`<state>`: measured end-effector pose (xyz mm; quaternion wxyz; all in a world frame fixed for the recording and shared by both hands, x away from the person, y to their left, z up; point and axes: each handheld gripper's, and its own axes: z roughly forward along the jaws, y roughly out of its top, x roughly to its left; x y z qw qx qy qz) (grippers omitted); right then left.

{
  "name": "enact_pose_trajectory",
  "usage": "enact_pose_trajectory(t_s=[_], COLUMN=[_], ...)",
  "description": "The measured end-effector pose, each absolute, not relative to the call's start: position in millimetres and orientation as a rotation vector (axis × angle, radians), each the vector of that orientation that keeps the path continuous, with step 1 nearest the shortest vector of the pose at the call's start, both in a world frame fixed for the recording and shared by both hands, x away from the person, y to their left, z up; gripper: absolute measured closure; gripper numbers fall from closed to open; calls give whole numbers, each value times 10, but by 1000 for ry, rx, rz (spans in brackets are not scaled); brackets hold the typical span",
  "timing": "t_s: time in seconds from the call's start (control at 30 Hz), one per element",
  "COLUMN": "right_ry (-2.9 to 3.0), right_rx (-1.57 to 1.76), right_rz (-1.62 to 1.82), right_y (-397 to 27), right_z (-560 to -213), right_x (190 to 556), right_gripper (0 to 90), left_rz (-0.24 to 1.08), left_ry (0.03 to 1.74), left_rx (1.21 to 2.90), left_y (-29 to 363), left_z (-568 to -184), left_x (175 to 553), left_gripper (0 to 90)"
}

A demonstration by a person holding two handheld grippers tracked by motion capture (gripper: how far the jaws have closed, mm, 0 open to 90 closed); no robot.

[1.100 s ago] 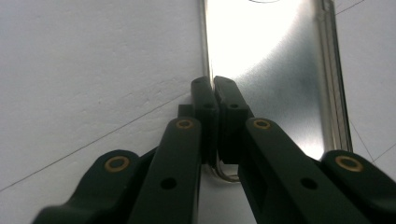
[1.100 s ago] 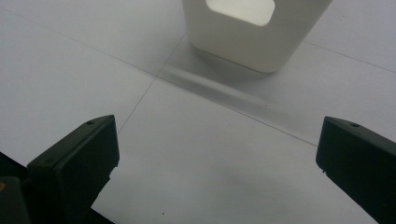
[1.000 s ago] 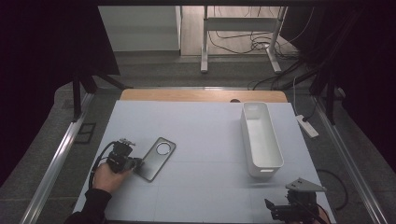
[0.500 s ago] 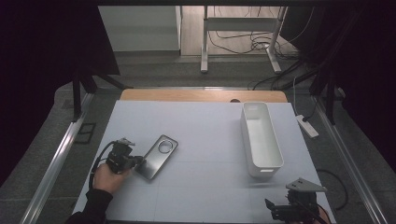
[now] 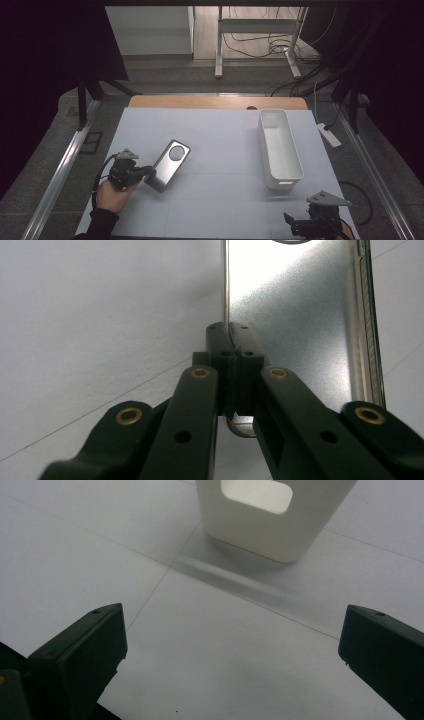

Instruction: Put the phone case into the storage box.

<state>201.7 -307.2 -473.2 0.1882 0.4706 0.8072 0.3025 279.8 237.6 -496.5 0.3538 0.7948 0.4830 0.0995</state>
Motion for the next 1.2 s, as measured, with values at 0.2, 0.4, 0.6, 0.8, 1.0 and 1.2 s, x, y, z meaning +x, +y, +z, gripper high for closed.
enact_pose_trajectory(t_s=[0.2, 0.4, 0.6, 0.8, 1.0, 1.2], right_ry=[2266, 2272, 2293, 2319, 2324, 2354], right_rx=[1324, 1331, 1290, 1274, 1256, 1267], right_rz=[879, 902, 925, 953, 995, 1102], right_y=[-3086, -3098, -3093, -3096, -3094, -3090], right_z=[-4726, -4721, -4708, -4707, -4700, -4659], right_x=[2012, 2015, 1997, 2002, 2001, 2011], right_gripper=[0, 0, 0, 0, 0, 0], left_rz=[279, 314, 335, 350, 370, 369], left_ry=[1218, 1198, 1168, 1146, 1141, 1130], left_rx=[2016, 1984, 1970, 1965, 1951, 1942], left_y=[2330, 2299, 2242, 2195, 2178, 2152], left_z=[-4900, -4848, -4809, -4793, -4776, -4769], left_x=[2681, 2565, 2433, 2317, 2193, 2109], left_gripper=[890, 890, 889, 889, 889, 889])
